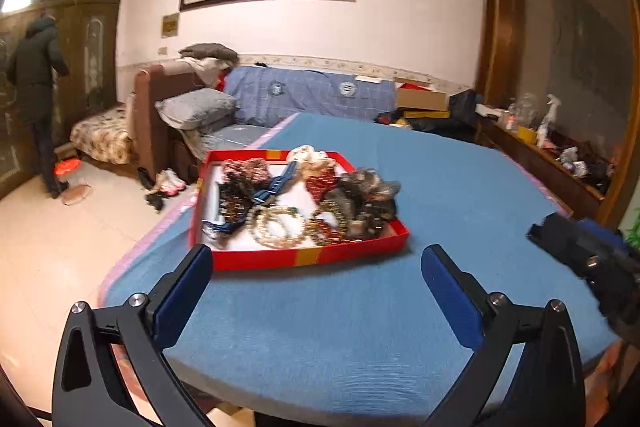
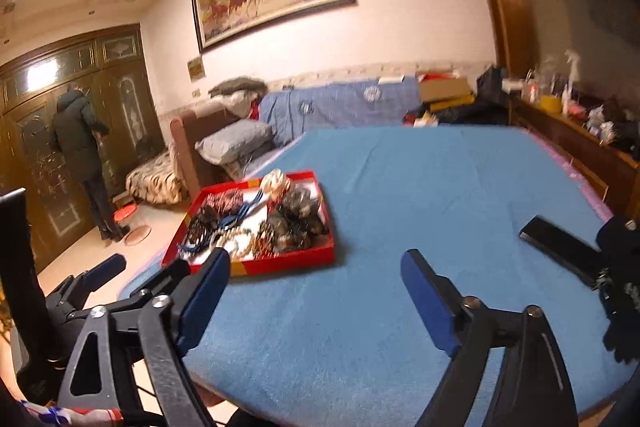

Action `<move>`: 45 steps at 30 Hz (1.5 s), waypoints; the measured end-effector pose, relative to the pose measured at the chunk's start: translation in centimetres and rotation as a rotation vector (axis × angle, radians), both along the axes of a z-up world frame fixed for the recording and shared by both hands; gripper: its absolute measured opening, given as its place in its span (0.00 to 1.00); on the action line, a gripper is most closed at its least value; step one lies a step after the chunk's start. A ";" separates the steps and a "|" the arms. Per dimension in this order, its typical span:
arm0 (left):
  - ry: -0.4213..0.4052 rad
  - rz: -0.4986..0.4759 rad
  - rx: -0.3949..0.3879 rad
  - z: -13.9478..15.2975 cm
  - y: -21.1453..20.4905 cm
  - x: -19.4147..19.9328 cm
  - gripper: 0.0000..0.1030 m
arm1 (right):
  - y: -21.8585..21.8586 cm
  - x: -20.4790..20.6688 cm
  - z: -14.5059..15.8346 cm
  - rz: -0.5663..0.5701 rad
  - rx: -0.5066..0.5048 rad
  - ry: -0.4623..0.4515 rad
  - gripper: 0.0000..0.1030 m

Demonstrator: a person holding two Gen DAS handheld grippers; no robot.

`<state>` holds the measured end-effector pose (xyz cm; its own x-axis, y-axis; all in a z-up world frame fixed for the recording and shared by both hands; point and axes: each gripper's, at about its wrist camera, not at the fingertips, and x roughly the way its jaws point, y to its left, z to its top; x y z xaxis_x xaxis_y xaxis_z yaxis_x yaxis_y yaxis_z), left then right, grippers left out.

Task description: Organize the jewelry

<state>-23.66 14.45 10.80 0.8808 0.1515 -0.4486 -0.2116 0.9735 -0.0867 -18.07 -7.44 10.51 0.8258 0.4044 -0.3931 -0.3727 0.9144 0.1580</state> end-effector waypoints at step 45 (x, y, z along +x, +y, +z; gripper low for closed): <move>0.032 0.086 0.141 -3.2 -5.8 -0.7 1.00 | -2.7 1.6 -4.4 -0.174 -0.126 0.123 0.93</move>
